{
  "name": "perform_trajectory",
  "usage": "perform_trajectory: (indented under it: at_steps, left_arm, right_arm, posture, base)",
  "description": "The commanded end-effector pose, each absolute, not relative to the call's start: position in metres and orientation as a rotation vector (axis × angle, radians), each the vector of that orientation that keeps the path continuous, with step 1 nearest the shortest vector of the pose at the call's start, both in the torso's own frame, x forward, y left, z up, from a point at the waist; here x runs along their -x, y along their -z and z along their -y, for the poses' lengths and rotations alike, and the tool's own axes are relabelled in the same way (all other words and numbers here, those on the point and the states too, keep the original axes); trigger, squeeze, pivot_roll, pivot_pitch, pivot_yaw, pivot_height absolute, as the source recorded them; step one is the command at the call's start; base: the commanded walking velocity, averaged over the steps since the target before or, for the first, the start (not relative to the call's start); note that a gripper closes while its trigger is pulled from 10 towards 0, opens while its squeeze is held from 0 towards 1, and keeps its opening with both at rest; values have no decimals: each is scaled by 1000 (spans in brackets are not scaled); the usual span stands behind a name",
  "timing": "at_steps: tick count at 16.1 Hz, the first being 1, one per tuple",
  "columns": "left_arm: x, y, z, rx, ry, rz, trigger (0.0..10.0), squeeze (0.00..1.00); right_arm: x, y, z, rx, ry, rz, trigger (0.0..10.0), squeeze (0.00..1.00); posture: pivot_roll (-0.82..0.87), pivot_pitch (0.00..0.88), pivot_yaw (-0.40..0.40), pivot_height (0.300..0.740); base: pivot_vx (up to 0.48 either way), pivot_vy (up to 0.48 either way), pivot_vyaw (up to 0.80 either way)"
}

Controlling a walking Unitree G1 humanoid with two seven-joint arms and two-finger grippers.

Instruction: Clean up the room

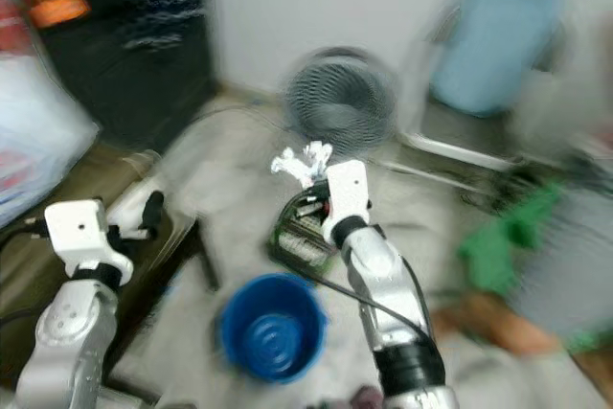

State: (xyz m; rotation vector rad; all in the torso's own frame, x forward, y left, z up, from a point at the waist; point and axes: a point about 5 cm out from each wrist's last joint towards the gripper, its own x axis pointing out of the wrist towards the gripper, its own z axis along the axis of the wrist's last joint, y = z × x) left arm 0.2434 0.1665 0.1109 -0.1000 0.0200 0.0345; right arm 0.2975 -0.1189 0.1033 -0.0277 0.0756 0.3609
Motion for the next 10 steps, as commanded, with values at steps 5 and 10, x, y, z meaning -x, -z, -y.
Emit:
perform_trajectory:
  at_steps: [5,10]
  left_arm:
    - [-240,-109,-166,74,14,-39,10000,0]
    - [-223,-107,-150,-87,386,-66,10000,0]
  right_arm:
    - [-305,-92,124,85,-294,-176,10000,0]
    - [-314,-65,132,43,-125,-385,10000,0]
  posture:
    - [38,62,-76,740]
    - [77,70,-63,740]
  base:
    - [0,0,0]
    - [0,0,0]
